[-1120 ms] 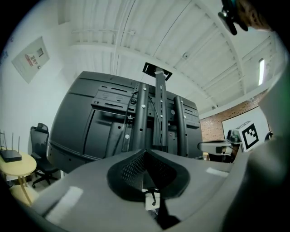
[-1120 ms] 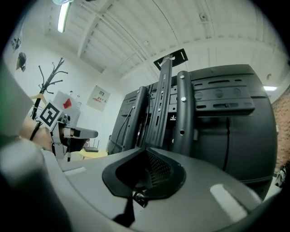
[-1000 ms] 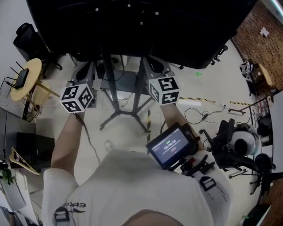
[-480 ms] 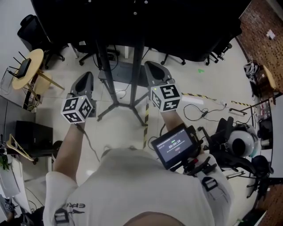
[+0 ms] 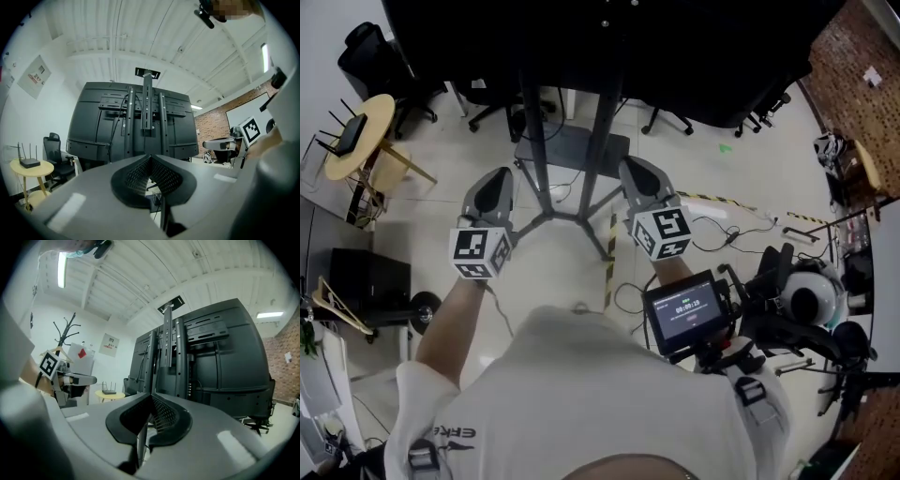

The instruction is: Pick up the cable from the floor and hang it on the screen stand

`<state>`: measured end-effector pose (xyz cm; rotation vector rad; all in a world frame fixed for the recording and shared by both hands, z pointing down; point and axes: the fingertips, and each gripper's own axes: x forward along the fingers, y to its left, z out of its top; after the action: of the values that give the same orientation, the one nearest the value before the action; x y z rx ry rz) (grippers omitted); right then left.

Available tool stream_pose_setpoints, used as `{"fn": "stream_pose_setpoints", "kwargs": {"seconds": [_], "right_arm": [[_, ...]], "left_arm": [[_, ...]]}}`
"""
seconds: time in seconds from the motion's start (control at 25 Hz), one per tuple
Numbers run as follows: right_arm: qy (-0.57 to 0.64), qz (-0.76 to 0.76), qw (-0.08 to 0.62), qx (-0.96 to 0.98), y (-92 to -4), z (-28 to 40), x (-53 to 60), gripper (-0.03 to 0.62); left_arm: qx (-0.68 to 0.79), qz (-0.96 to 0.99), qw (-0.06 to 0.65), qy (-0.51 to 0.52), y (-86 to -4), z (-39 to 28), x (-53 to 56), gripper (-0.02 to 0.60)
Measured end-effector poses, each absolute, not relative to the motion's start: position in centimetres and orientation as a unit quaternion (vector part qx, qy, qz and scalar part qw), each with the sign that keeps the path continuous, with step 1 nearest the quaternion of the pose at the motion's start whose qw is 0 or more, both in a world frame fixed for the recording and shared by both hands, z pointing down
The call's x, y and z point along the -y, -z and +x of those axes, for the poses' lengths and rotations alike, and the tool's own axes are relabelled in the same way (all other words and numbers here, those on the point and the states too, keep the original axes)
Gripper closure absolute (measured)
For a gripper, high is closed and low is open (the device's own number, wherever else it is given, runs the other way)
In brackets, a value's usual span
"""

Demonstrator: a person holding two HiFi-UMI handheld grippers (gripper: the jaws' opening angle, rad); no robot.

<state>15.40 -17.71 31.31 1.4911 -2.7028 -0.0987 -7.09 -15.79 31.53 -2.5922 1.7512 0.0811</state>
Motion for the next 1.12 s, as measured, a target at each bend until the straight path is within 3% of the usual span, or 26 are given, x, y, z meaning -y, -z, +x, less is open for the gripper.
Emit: {"fn": "stream_pose_setpoints", "kwargs": {"seconds": [0.44, 1.12], "right_arm": [[0.0, 0.469, 0.034, 0.882, -36.1, 11.7, 10.5, 0.58], [-0.026, 0.499, 0.027, 0.866, -38.5, 10.8, 7.4, 0.58]], "left_arm": [[-0.571, -0.82, -0.043, -0.011, -38.0, -11.0, 10.4, 0.58], [-0.559, -0.828, -0.036, 0.004, -40.0, -10.5, 7.4, 0.58]]}}
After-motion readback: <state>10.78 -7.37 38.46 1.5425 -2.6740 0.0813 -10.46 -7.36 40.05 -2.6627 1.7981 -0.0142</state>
